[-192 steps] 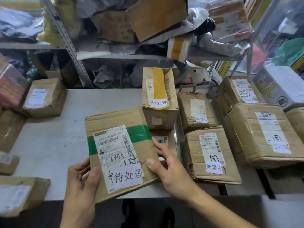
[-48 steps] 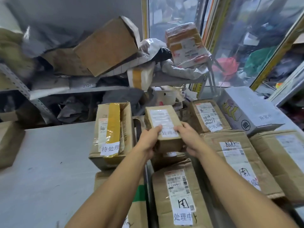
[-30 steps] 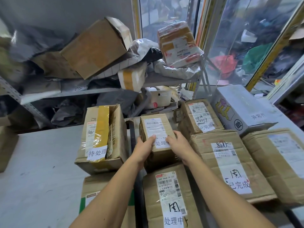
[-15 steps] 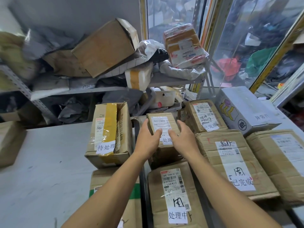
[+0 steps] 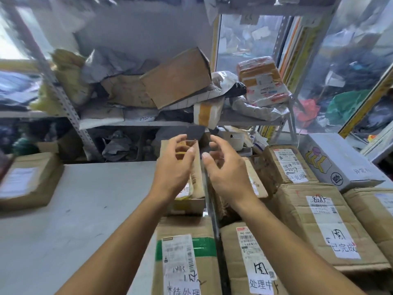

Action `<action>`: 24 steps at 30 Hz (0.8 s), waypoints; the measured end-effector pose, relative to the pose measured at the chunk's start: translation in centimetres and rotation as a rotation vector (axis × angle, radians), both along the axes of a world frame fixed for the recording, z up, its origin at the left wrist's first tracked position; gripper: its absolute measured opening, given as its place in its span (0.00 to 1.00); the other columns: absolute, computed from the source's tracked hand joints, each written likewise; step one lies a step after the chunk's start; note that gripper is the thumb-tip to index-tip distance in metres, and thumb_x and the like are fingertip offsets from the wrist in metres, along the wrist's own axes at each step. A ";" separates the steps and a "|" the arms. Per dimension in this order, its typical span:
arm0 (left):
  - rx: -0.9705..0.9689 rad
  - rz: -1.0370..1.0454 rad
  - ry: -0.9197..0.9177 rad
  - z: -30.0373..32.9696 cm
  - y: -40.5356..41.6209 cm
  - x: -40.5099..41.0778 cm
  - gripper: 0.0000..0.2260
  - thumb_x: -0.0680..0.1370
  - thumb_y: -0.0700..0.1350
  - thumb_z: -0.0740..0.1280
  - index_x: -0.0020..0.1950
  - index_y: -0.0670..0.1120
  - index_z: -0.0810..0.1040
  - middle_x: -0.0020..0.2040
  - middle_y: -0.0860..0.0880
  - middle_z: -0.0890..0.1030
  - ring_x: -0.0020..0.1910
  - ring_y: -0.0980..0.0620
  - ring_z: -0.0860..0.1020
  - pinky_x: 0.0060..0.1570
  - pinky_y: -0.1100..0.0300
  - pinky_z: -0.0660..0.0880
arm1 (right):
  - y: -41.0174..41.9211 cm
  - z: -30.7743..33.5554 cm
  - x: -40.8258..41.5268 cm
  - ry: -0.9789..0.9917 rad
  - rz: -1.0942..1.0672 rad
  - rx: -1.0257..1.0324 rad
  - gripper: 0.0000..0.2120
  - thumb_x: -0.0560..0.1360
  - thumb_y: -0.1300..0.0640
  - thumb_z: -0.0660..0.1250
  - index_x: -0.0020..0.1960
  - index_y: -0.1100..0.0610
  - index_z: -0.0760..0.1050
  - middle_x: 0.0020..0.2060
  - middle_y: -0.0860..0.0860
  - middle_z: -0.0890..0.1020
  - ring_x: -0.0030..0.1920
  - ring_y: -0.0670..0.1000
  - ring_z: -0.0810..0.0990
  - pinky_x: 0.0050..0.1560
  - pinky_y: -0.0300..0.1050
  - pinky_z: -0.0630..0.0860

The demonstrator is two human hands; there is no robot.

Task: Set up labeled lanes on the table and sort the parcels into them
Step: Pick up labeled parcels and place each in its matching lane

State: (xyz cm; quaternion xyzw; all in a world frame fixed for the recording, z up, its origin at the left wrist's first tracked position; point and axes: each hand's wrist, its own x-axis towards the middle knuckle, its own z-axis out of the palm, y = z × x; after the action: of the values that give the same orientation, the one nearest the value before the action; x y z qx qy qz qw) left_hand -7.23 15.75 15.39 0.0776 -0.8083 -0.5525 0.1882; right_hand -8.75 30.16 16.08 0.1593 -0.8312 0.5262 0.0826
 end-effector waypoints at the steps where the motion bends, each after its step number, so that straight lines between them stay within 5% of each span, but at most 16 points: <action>1: -0.004 0.018 0.017 0.4 -1.7 0.8 0.14 0.80 0.48 0.66 0.65 0.58 0.73 0.49 0.63 0.78 0.48 0.73 0.75 0.41 0.79 0.70 | -1.6 0.6 0.7 0.008 0.026 -0.007 0.22 0.79 0.51 0.66 0.73 0.48 0.69 0.60 0.44 0.77 0.57 0.40 0.77 0.57 0.38 0.77; 13: -0.009 0.309 -0.013 -0.4 -29.6 13.9 0.10 0.80 0.49 0.66 0.60 0.59 0.74 0.47 0.65 0.78 0.48 0.73 0.76 0.39 0.76 0.71 | -29.3 1.1 8.4 -0.012 0.275 0.054 0.23 0.80 0.49 0.66 0.73 0.47 0.68 0.57 0.42 0.77 0.53 0.35 0.76 0.44 0.23 0.72; 17: 0.046 0.434 -0.053 -1.6 -38.9 18.5 0.09 0.80 0.48 0.66 0.60 0.54 0.78 0.50 0.59 0.80 0.48 0.67 0.78 0.40 0.75 0.74 | -39.1 -0.7 10.8 -0.100 0.378 0.059 0.21 0.80 0.49 0.66 0.72 0.48 0.69 0.57 0.45 0.78 0.53 0.38 0.77 0.45 0.29 0.73; 24: 0.123 0.636 -0.036 -3.0 -50.6 23.4 0.07 0.79 0.46 0.68 0.53 0.59 0.78 0.49 0.59 0.81 0.47 0.66 0.79 0.47 0.70 0.74 | -51.2 -3.8 13.0 -0.289 0.522 0.072 0.14 0.79 0.50 0.66 0.64 0.43 0.70 0.51 0.40 0.79 0.48 0.37 0.80 0.42 0.30 0.75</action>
State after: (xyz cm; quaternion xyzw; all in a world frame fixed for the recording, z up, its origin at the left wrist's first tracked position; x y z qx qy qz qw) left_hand 16.16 -34.84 12.41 0.3471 -0.7119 -0.5123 0.3320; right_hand 4.22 -21.03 12.28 0.2939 -0.7834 0.5171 -0.1802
